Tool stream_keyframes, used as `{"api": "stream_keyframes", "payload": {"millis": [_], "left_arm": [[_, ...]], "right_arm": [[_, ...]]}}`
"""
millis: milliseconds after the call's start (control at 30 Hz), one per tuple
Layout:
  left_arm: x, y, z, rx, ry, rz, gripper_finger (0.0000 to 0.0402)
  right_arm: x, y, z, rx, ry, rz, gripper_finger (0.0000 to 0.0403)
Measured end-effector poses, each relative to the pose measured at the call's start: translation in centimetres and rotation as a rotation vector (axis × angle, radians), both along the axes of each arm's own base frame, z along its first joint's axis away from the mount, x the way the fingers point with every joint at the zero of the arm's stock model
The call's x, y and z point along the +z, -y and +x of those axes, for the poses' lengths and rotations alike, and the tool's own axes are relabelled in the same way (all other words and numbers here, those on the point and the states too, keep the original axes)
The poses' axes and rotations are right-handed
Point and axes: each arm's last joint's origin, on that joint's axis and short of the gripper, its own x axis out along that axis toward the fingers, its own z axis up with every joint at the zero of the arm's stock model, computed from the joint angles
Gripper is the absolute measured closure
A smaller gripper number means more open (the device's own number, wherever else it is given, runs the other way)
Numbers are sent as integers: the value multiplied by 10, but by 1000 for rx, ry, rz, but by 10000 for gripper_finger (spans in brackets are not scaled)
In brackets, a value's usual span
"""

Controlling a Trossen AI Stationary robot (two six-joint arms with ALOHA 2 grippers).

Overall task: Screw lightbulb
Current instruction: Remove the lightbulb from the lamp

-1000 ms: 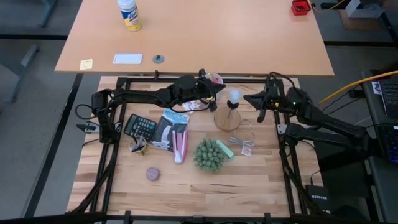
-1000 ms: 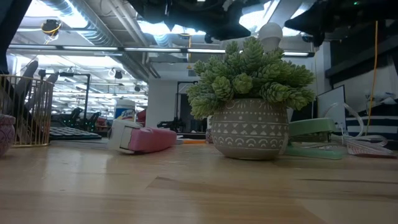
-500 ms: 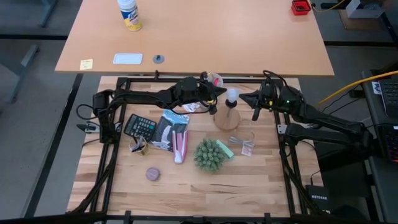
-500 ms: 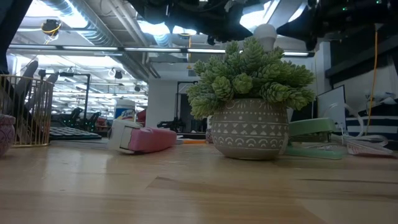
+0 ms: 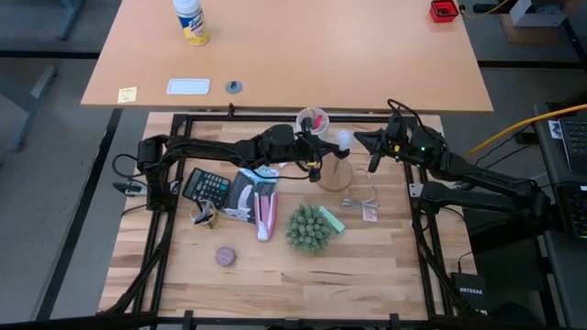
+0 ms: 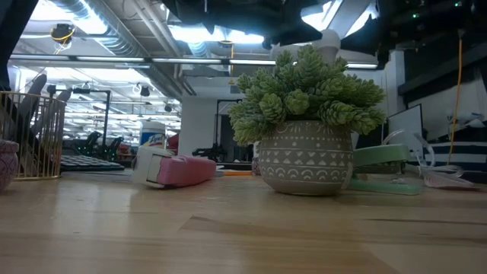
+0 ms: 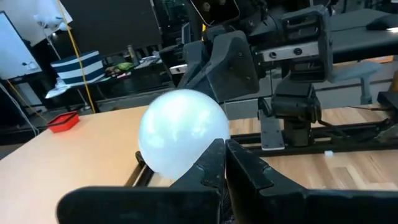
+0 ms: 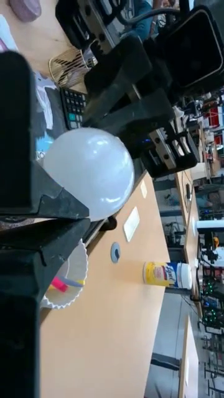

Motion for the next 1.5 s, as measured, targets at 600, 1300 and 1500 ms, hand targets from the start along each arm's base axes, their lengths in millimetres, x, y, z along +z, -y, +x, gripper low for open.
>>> {"api": "stream_keyframes", "payload": {"millis": [600, 1300, 1500], "left_arm": [[34, 4, -12, 98, 133, 84, 396], [7, -31, -10, 63, 35, -66, 396], [6, -23, -8, 42, 19, -79, 396]], "right_arm": [[27, -19, -31, 127, 204, -90, 386], [-6, -4, -1, 104, 95, 9, 386], [-9, 1, 4, 25, 77, -2, 386]]}}
